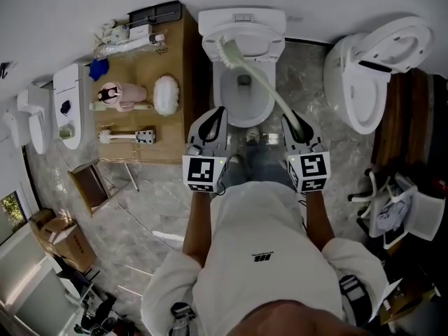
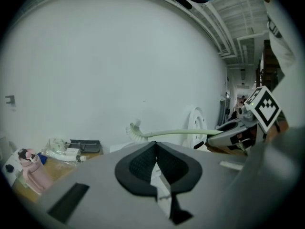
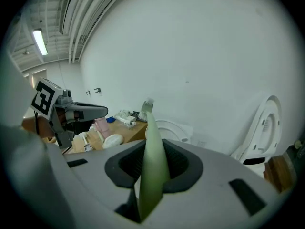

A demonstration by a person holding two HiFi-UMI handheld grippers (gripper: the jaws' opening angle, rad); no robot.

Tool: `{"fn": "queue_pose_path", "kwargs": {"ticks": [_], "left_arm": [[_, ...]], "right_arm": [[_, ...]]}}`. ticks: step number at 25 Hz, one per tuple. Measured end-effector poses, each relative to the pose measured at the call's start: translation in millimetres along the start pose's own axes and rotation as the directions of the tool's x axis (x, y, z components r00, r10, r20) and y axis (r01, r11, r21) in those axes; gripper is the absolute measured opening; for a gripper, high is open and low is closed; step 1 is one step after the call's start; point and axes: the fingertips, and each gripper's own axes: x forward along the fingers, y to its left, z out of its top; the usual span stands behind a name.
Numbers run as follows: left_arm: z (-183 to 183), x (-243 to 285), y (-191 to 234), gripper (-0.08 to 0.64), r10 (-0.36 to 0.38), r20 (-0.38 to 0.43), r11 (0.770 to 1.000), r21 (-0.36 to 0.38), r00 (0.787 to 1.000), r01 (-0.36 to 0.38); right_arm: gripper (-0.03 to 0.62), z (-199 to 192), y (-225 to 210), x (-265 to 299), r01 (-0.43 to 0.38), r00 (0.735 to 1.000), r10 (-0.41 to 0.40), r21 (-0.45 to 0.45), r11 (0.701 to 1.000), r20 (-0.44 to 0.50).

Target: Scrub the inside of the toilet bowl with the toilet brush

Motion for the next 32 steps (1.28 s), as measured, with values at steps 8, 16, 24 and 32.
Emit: {"fn": "queue_pose_path", "kwargs": {"ticks": [8,16,24,32], "left_arm": [[-24,27,4,0.009,-0.004,-0.028,1.000,-0.008,1.000,0.004],[-64,49,10,0.009,-0.032,-0.068,0.999,-0.041,0.997,0.029],[-112,64,26,0.009,-0.059,-0.114,0.996,-0.071,0.992,0.051],[-167,75,37,0.009,-0.090,-0.171,0.992,-0.108,0.981,0.072]], "right_arm": [[0.071,-29,-5,22,-0.021,0.999,0.022,0.031,0.999,-0.049],[0.071,-66,-7,38,0.011,0.994,-0.005,0.055,0.998,-0.112],[0.071,-107,-3,56,0.040,0.984,-0.026,0.072,0.997,-0.178],[0.071,-155,7,80,0.052,0.965,-0.031,0.075,0.996,-0.262]]}}
